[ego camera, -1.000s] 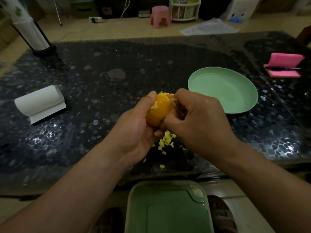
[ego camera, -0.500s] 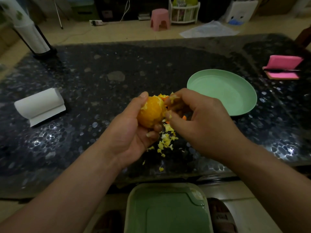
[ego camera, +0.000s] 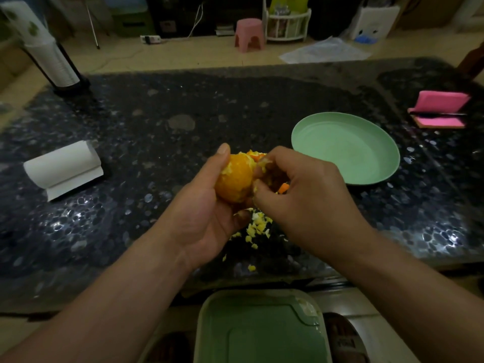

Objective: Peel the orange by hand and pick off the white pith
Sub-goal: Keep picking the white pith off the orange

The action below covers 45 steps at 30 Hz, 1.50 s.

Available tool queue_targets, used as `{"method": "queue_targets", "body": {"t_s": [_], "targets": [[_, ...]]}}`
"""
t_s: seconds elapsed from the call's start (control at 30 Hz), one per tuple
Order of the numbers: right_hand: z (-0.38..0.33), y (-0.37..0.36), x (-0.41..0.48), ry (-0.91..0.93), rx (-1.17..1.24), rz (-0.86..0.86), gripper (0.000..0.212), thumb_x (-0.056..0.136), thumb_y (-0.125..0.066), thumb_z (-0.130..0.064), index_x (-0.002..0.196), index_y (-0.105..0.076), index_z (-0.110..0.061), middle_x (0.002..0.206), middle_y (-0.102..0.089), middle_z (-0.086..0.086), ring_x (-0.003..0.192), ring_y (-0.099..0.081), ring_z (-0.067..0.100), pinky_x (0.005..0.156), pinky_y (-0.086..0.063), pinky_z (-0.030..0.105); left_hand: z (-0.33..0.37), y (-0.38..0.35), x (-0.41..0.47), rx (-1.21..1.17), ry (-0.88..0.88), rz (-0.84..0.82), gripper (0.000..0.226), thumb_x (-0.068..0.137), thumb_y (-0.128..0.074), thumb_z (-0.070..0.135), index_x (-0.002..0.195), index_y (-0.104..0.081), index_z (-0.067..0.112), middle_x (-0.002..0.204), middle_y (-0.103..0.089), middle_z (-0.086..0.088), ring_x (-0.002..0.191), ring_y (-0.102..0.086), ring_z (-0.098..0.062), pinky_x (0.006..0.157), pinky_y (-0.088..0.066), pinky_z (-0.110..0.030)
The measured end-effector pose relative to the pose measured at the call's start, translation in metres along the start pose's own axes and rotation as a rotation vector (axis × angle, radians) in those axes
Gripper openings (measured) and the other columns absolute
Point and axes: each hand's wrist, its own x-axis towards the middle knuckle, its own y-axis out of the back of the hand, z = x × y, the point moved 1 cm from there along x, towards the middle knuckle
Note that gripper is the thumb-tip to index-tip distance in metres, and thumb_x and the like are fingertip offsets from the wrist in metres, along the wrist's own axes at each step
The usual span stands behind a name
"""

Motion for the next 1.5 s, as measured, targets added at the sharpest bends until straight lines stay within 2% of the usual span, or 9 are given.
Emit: {"method": "queue_targets", "body": {"t_s": [0.2, 0.33, 0.5, 0.63, 0.77, 1.03, 1.2, 1.4, 1.5], "targets": [[-0.008, -0.002, 0.003, -0.097, 0.16, 0.042, 0.014, 0.086, -0.076, -0.014, 0.081, -0.065, -0.021, 0.065, -0.058, -0.005, 0.057, -0.053, 0.007, 0.052, -0.038, 0.011, -0.001, -0.006, 0.0, -0.092, -0.066, 0.044, 0.059, 0.105, -0.052, 0.053, 0.137, -0.063, 0.004, 0.12, -0.071, -0.016, 0.094, -0.059, -0.023, 0.081, -0.042, -0.034], [-0.011, -0.004, 0.002, -0.116, 0.204, 0.023, 0.013, 0.087, -0.075, -0.012, 0.082, -0.065, -0.02, 0.063, -0.057, -0.005, 0.055, -0.051, 0.006, 0.051, -0.038, 0.013, -0.002, -0.003, 0.004, -0.245, -0.059, 0.041, 0.064, 0.105, -0.054, 0.05, 0.144, -0.056, 0.0, 0.142, -0.061, -0.027, 0.118, -0.052, -0.034, 0.121, -0.031, -0.054], [-0.012, -0.007, 0.001, -0.136, 0.257, -0.008, 0.014, 0.085, -0.075, -0.011, 0.081, -0.065, -0.02, 0.063, -0.062, -0.004, 0.053, -0.051, 0.005, 0.05, -0.039, 0.013, -0.005, 0.001, 0.005, -0.326, -0.025, 0.04, 0.065, 0.103, -0.057, 0.049, 0.144, -0.057, -0.001, 0.142, -0.062, -0.027, 0.14, -0.052, -0.041, 0.127, -0.024, -0.055], [-0.012, -0.009, -0.002, -0.122, 0.272, -0.021, 0.01, 0.08, -0.073, -0.021, 0.079, -0.064, -0.02, 0.064, -0.059, -0.004, 0.054, -0.047, 0.004, 0.05, -0.04, 0.019, -0.001, 0.003, 0.006, -0.341, -0.026, 0.069, 0.064, 0.103, -0.055, 0.051, 0.143, -0.057, 0.001, 0.129, -0.071, -0.023, 0.118, -0.07, -0.036, 0.111, -0.052, -0.045], [0.004, -0.013, -0.006, -0.164, 0.182, -0.109, 0.008, 0.088, -0.072, -0.02, 0.084, -0.066, -0.024, 0.073, -0.065, -0.008, 0.064, -0.058, 0.004, 0.059, -0.047, 0.02, 0.009, 0.024, 0.015, -0.374, -0.084, 0.192, 0.066, 0.099, -0.064, 0.049, 0.149, -0.052, 0.007, 0.113, -0.065, -0.017, 0.069, -0.063, -0.019, 0.052, -0.05, -0.022], [0.026, -0.022, 0.0, -0.125, -0.192, -0.236, 0.008, 0.097, -0.067, -0.031, 0.095, -0.07, -0.024, 0.095, -0.065, -0.007, 0.088, -0.06, 0.015, 0.079, -0.054, 0.043, 0.004, 0.021, 0.01, -0.172, -0.031, 0.088, 0.057, 0.101, -0.061, 0.05, 0.14, -0.057, 0.008, 0.11, -0.065, -0.017, 0.068, -0.058, -0.017, 0.05, -0.045, -0.021], [0.015, -0.007, 0.002, -0.082, 0.012, -0.057, 0.007, 0.095, -0.075, -0.027, 0.096, -0.067, -0.026, 0.088, -0.066, -0.014, 0.084, -0.063, 0.005, 0.073, -0.052, 0.024, 0.002, 0.021, 0.01, -0.059, -0.036, 0.076, 0.057, 0.1, -0.063, 0.05, 0.139, -0.059, 0.01, 0.108, -0.066, -0.015, 0.069, -0.059, -0.017, 0.051, -0.046, -0.023], [0.009, -0.006, 0.002, -0.024, 0.03, -0.022, 0.008, 0.092, -0.079, -0.027, 0.09, -0.072, -0.025, 0.081, -0.066, -0.011, 0.08, -0.064, 0.009, 0.068, -0.047, 0.017, 0.0, 0.011, 0.007, 0.055, -0.078, 0.039, 0.038, 0.103, -0.058, 0.047, 0.09, -0.082, 0.021, 0.098, -0.068, -0.01, 0.071, -0.056, -0.014, 0.058, -0.041, -0.026], [0.009, -0.006, 0.001, -0.017, 0.025, -0.013, 0.009, 0.09, -0.08, -0.023, 0.085, -0.073, -0.024, 0.075, -0.066, -0.012, 0.078, -0.063, 0.009, 0.066, -0.045, 0.013, -0.002, 0.01, 0.007, 0.107, -0.122, 0.058, 0.038, 0.104, -0.057, 0.046, 0.092, -0.08, 0.019, 0.099, -0.068, -0.012, 0.073, -0.055, -0.016, 0.062, -0.041, -0.03]]}}
